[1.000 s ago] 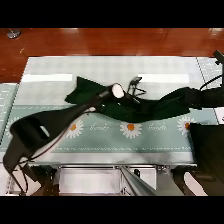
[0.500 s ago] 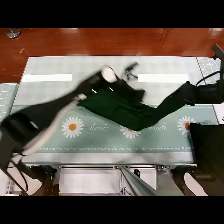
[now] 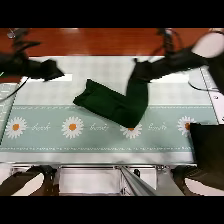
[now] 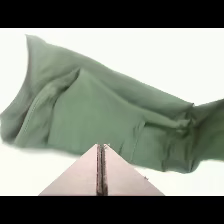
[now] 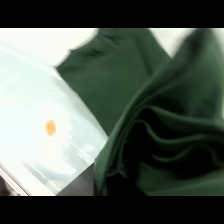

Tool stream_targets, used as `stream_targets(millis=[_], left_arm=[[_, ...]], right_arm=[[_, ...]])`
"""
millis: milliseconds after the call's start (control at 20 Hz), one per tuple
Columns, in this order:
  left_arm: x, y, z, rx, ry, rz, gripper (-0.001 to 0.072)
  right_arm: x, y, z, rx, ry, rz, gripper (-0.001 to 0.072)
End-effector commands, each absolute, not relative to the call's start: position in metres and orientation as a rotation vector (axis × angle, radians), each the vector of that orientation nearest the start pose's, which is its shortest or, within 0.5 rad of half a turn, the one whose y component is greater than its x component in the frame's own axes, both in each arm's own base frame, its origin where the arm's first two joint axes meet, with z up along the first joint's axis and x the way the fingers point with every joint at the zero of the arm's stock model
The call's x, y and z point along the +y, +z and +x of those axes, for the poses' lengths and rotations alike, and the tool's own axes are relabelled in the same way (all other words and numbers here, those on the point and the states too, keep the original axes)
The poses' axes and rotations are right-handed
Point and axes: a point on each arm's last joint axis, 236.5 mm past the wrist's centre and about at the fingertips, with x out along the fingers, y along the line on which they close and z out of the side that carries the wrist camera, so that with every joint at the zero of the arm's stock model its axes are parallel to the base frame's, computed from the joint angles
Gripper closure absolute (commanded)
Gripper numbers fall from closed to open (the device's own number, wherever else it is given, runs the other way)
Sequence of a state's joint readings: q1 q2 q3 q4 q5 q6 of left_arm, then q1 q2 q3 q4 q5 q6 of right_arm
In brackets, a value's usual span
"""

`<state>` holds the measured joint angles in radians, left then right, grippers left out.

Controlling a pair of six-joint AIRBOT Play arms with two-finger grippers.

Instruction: Fold the shirts.

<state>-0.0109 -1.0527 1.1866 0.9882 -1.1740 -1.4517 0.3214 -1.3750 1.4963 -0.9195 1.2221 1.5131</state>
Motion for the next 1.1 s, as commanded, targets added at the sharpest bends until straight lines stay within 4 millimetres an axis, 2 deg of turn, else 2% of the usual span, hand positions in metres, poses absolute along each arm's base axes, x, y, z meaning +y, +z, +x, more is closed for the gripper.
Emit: stream_targets(millis=[0,150,300,350,400,450,500,550,600,700,800,850,950,1000,1050], left_arm=[[-0.102,0.126,0.301,0.879,-0.362,-0.406,0.0675],[-0.122,0.093,0.257,0.897,-0.410,-0.508,0.0674],[-0.133,0.062,0.240,0.924,-0.421,-0.617,0.0674],[-0.133,0.052,0.240,0.934,-0.409,-0.642,0.0674],[-0.131,0.044,0.242,0.936,-0.390,-0.652,0.0675],[-0.128,0.039,0.245,0.932,-0.372,-0.660,0.0674],[-0.126,0.037,0.248,0.924,-0.360,-0.665,0.0675],[-0.124,0.037,0.252,0.912,-0.349,-0.668,0.0674],[-0.122,0.037,0.255,0.902,-0.341,-0.670,0.0675],[-0.121,0.036,0.257,0.902,-0.334,-0.671,0.0674],[-0.119,0.032,0.257,0.913,-0.327,-0.664,0.0675],[-0.119,0.029,0.257,0.923,-0.323,-0.661,0.0674],[-0.119,0.023,0.258,0.943,-0.317,-0.666,0.0674],[-0.119,0.020,0.258,0.953,-0.317,-0.661,0.0675],[-0.119,0.017,0.258,0.962,-0.320,-0.653,0.0674]], right_arm=[[0.343,0.106,0.405,1.167,0.842,0.305,0.0695],[0.387,0.063,0.418,1.226,0.874,0.292,0.0695],[0.426,0.021,0.422,1.279,0.902,0.318,0.0693],[0.435,0.010,0.423,1.294,0.908,0.340,0.0636],[0.445,0.005,0.420,1.317,0.930,0.395,0.0456],[0.449,0.004,0.417,1.340,0.949,0.447,0.0131],[0.446,0.009,0.418,1.347,0.974,0.468,0.0082],[0.435,0.017,0.420,1.351,0.991,0.476,0.0082],[0.414,0.030,0.424,1.358,0.999,0.475,0.0082],[0.351,0.060,0.431,1.388,0.986,0.453,0.0082],[0.267,0.086,0.433,1.403,0.883,0.357,0.0082],[0.220,0.095,0.434,1.392,0.777,0.282,0.0082],[0.140,0.102,0.426,1.374,0.560,0.196,0.0082],[0.113,0.100,0.420,1.341,0.467,0.212,0.0082],[0.098,0.092,0.412,1.295,0.404,0.264,0.0082]])
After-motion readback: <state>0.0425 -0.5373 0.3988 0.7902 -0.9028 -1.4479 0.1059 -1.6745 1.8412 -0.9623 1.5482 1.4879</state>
